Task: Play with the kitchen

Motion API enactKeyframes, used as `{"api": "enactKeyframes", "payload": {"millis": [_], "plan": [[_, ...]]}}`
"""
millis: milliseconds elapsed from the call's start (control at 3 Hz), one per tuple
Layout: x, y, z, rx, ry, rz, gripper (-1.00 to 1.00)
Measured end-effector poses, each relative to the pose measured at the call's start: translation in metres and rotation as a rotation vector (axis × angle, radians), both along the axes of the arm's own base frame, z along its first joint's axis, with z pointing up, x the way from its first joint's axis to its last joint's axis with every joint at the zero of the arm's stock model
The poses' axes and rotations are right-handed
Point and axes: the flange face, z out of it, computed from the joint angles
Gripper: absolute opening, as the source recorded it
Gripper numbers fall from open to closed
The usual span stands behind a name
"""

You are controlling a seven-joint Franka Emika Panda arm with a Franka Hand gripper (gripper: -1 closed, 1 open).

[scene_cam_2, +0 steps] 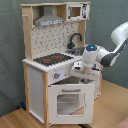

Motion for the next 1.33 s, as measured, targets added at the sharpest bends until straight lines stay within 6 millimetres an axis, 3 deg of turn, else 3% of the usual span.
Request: {"api": "enactKeyframes", "payload": {"millis": [667, 1333], "plan": [[-0.005, 0.020, -0.020, 0.082, 0.032, 0.105, -1.00], [-0.030, 0.054, -0.041, 0.132, 0.074, 0.205, -1.00]]}}
